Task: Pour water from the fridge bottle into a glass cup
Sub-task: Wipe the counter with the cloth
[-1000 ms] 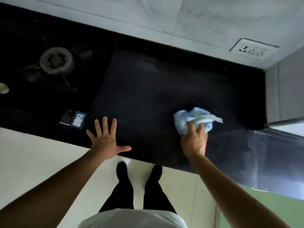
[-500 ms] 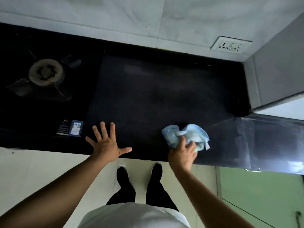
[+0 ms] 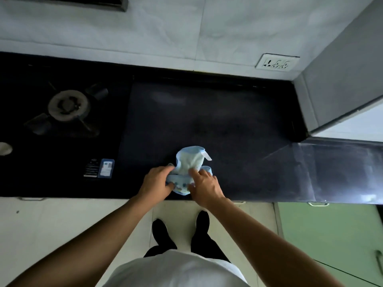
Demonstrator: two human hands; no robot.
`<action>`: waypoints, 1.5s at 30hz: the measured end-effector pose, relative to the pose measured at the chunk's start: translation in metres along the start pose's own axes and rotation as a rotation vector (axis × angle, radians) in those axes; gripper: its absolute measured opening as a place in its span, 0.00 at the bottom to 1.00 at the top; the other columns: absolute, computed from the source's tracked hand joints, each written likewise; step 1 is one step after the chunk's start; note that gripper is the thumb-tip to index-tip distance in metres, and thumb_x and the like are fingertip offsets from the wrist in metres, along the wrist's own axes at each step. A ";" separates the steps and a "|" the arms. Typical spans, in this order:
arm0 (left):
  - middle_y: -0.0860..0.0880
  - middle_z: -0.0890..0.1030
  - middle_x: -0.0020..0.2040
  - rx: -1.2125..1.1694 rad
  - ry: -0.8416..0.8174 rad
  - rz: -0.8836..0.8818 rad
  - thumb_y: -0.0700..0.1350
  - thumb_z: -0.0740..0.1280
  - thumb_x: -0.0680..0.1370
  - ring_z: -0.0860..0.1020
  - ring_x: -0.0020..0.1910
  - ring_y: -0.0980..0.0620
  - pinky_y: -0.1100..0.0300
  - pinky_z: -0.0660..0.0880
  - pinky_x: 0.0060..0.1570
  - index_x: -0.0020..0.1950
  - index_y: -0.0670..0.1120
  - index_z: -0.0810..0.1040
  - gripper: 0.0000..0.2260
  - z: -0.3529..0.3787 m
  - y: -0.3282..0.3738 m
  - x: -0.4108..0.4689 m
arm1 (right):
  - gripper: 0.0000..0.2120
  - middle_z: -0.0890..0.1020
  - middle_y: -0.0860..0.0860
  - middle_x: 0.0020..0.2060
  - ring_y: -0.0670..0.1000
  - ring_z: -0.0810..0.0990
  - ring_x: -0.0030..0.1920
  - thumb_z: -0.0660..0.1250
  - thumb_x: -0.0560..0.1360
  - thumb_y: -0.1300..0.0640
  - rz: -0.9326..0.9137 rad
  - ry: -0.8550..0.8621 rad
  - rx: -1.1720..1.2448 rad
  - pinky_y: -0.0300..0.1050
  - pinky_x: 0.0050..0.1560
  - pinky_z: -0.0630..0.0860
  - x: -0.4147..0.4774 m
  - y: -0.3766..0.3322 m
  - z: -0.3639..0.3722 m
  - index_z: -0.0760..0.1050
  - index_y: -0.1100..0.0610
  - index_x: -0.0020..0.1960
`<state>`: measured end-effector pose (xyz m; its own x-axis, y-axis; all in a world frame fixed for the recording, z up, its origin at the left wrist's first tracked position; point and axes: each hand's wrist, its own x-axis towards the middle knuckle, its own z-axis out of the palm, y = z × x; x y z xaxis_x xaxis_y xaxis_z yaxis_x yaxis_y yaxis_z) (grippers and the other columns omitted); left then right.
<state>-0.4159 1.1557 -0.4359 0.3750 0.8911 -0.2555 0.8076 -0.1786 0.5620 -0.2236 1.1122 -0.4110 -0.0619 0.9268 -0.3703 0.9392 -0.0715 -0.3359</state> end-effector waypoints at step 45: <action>0.52 0.78 0.37 -0.122 0.635 0.327 0.44 0.71 0.77 0.75 0.35 0.56 0.63 0.68 0.33 0.40 0.48 0.78 0.07 -0.363 0.347 0.182 | 0.07 0.78 0.45 0.30 0.42 0.74 0.30 0.68 0.74 0.60 -0.347 0.881 0.532 0.32 0.31 0.68 0.074 0.047 -0.509 0.78 0.57 0.36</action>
<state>-0.2324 1.4071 -0.0015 0.2220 0.8771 0.4260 0.6291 -0.4626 0.6247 -0.0119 1.3647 -0.0138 0.1681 0.8508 0.4978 0.6377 0.2912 -0.7131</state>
